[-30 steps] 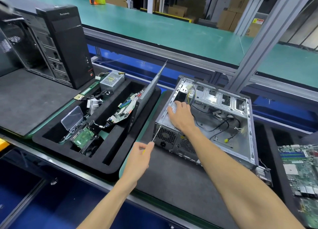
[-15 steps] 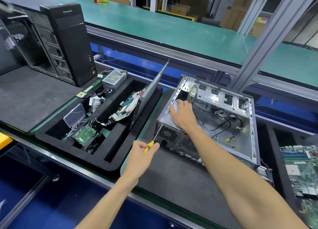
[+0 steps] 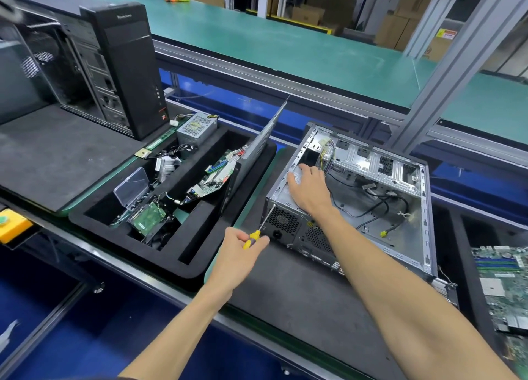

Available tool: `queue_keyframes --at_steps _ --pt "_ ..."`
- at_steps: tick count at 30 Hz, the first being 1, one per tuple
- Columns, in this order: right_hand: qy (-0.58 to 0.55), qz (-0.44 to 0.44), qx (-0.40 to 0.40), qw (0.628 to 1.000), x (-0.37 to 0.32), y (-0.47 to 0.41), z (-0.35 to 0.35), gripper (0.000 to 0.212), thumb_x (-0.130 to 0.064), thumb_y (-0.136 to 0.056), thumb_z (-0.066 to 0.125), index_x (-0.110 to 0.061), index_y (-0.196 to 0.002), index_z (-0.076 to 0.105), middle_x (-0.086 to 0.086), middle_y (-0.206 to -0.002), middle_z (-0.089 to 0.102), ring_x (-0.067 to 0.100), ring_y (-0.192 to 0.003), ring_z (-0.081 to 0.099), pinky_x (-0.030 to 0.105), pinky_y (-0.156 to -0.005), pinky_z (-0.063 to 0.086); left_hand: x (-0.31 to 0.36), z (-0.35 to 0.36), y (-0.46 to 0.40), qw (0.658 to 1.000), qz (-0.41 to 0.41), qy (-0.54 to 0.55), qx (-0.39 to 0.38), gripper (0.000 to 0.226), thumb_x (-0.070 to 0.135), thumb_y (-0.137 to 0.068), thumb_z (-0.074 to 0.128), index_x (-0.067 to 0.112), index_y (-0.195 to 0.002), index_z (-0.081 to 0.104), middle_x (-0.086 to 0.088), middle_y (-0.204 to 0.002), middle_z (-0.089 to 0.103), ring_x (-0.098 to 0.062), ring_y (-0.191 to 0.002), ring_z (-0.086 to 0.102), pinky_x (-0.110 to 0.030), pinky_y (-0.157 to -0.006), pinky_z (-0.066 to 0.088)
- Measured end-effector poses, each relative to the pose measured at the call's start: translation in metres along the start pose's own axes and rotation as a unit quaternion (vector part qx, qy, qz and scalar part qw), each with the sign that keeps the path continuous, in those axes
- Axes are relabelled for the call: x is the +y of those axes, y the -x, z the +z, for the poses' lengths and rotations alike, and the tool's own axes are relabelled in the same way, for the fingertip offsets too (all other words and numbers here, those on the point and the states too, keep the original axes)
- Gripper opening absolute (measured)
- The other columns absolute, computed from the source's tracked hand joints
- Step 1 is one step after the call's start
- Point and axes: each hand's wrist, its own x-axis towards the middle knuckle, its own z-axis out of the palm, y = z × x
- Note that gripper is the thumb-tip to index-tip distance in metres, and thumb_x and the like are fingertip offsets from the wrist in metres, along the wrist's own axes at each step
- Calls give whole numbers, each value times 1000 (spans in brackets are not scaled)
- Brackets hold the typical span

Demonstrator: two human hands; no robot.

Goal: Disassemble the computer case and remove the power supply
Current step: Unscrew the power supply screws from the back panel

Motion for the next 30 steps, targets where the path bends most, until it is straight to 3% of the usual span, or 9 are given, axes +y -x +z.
queue_keyframes --at_steps 3,8,10,13,16,19,23,27,30 --pt "-2 0 -1 1000 0 0 0 56 -44 -103 39 -12 -150 38 9 -146 43 26 -138 31 43 -107 36 -2 -5 1 997 6 78 3 28 27 -90 72 8 -95 52 -4 -76 71 -11 -44 40 -23 -39 28" --pt "-5 -2 0 1000 1 0 1 56 -43 -103 39 -12 -150 38 10 -146 43 26 -138 31 42 -109 35 2 -11 -1 996 -46 67 -34 42 40 -102 48 9 -88 73 1 -73 74 -11 -44 43 -19 -38 28" --pt "-3 -2 1 1000 0 0 0 57 -44 -103 39 -12 -150 38 10 -147 42 26 -139 30 43 -110 34 5 -7 -1 993 -68 82 -47 44 41 -103 44 10 -86 70 4 -61 61 -11 -42 37 -19 -38 23" --pt "-2 0 -1 1000 0 0 -1 57 -44 -103 38 -13 -150 38 10 -148 42 25 -140 29 43 -110 34 5 -1 -2 996 -47 80 -18 33 47 -93 61 16 -89 48 5 -58 44 -10 -41 29 -20 -38 22" --pt "-2 1 -3 1000 0 0 0 57 -45 -103 38 -14 -150 38 9 -148 41 24 -140 29 44 -108 36 1 -1 -1 995 -14 99 -6 34 34 -88 73 14 -89 46 0 -65 56 -11 -42 31 -20 -37 24" --pt "-4 1 -2 1000 0 0 0 57 -45 -103 38 -14 -150 38 9 -148 42 24 -140 29 44 -107 37 -2 -5 -3 994 -31 101 -14 32 39 -96 62 8 -88 61 -5 -80 75 -12 -43 38 -20 -37 24" --pt "-4 1 1 1000 1 0 0 56 -44 -103 39 -14 -149 39 8 -147 42 24 -139 30 44 -107 37 -1 -2 -8 990 -79 115 -34 47 42 -105 41 8 -88 70 0 -62 59 -11 -40 30 -18 -36 18" --pt "-1 0 0 1000 1 0 1 56 -44 -103 39 -13 -150 39 8 -146 42 24 -139 30 44 -105 39 -2 1 -7 996 -37 78 -21 37 48 -89 67 17 -93 48 4 -62 46 -9 -40 28 -20 -35 21" --pt "-2 2 -1 1000 1 0 1 57 -44 -103 38 -13 -150 38 8 -147 42 23 -139 30 44 -104 39 -4 -3 -6 996 -9 87 -13 31 37 -89 71 12 -93 53 1 -63 57 -9 -39 30 -20 -35 23"
